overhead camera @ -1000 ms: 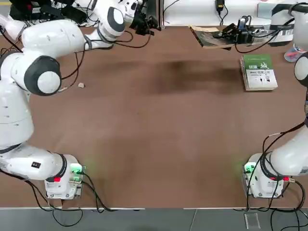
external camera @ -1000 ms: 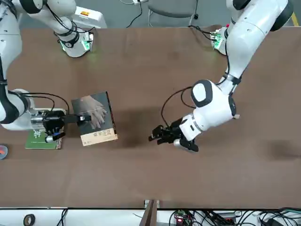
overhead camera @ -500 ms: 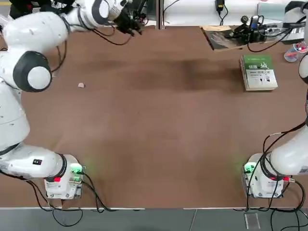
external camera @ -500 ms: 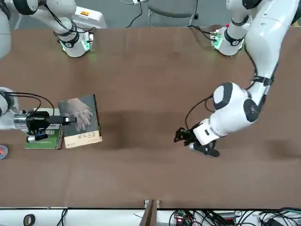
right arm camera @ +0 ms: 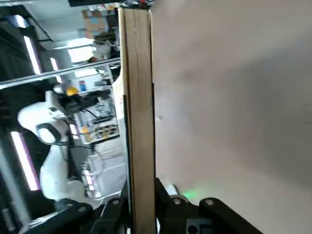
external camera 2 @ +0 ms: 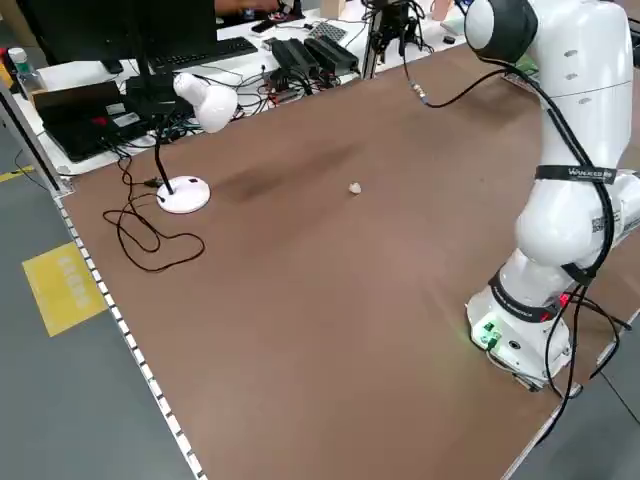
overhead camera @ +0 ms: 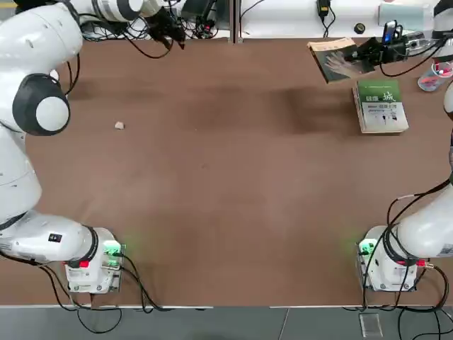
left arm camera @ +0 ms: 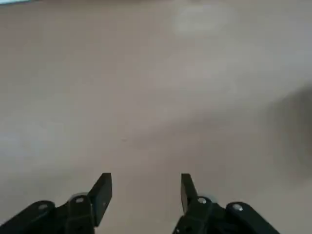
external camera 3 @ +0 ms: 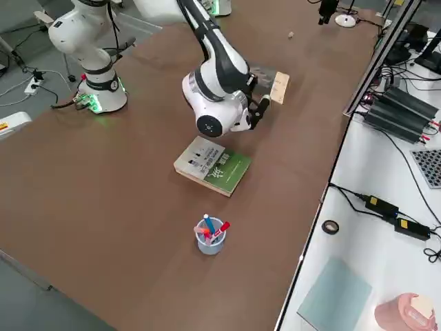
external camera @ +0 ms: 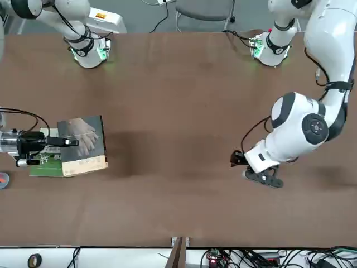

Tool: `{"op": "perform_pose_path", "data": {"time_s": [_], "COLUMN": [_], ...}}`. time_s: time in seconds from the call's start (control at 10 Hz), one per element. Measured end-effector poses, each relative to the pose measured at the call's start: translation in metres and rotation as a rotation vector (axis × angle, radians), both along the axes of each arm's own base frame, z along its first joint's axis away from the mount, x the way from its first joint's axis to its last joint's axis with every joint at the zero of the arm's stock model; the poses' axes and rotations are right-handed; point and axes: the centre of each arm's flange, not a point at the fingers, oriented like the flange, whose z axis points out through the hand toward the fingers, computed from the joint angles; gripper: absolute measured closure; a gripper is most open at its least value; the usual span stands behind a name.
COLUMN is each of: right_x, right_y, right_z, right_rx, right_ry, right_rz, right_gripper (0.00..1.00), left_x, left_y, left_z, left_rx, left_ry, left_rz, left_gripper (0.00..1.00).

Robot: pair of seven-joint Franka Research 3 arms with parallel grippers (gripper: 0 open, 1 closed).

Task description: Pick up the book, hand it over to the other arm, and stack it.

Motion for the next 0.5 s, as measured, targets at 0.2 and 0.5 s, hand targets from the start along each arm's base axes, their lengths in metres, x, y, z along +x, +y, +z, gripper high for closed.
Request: {"op": "perform_pose_path", "data": {"time_s": [0.2,0.5], "right_x": [0.0,-0.01], "right_y": [-0.025,-0.079], "right_z": [0.006,0.008], "right_rx": [-0.061,-0.094], "right_ry": [-0.01,-0.003], "right_rz": [0.007,-0.051], "right_gripper": [0.81,0.81], "left_x": [0.004,0.011], "left_y": [0.017,0.047], "left_z": [0.004,0.013], "left_rx": [0.037,0.071], "left_ry": [-0.006,-0.021], "left_rz": [0.014,0.054], "left_gripper": [0.25,0.13]}}
